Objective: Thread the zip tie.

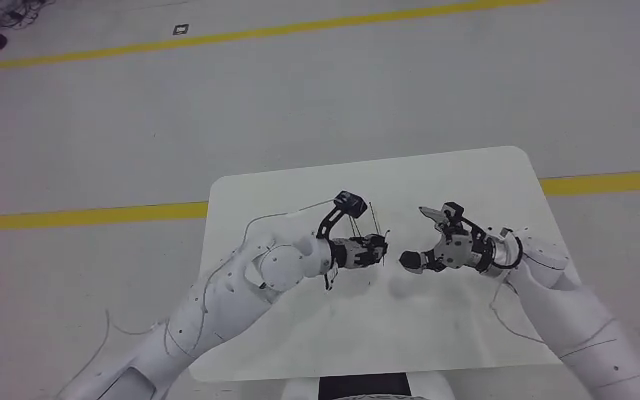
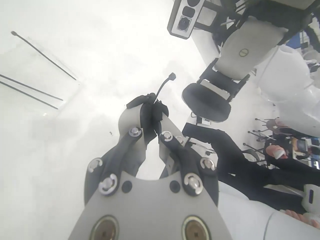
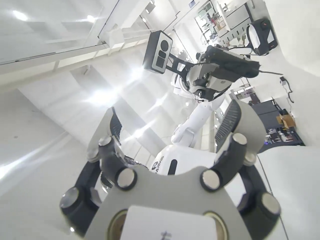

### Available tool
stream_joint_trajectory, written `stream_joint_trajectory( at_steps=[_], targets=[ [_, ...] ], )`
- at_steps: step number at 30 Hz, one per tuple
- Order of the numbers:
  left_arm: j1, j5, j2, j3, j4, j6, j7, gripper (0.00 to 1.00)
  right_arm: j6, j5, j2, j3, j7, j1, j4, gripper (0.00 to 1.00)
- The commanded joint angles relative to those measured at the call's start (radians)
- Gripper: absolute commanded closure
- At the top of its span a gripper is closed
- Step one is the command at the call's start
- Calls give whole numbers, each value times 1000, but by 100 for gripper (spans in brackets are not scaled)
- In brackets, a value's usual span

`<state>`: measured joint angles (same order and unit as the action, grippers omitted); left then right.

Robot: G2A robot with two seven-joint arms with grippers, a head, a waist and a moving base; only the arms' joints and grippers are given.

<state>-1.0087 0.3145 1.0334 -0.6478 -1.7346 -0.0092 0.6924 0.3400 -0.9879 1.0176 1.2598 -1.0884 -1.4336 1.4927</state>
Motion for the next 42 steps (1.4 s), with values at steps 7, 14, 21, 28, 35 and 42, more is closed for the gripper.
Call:
stream_joint_trajectory(
  at_steps=[7,14,21,28,35,42],
  targets=[
    [-30,166,-12,-2,-53,45,-20,100,0,-105,-41,-86,-10,61,-72,0],
    [-32,180,-12,-1,-56,52,-18,100,0,-108,-43,-88,-10,64,-72,0],
    [-43,224,-12,5,-60,57,-57,100,0,-108,-43,-88,-10,64,-72,0],
    [-55,479,-16,21,-115,166,-75,100,0,-108,-43,-88,-10,64,-72,0],
    [-65,700,-13,57,-154,234,-29,100,0,-108,-43,-88,-10,64,-72,0],
    [-64,749,-1,67,-151,224,-3,100,-26,-47,-38,-100,77,68,-46,0]
  ],
)
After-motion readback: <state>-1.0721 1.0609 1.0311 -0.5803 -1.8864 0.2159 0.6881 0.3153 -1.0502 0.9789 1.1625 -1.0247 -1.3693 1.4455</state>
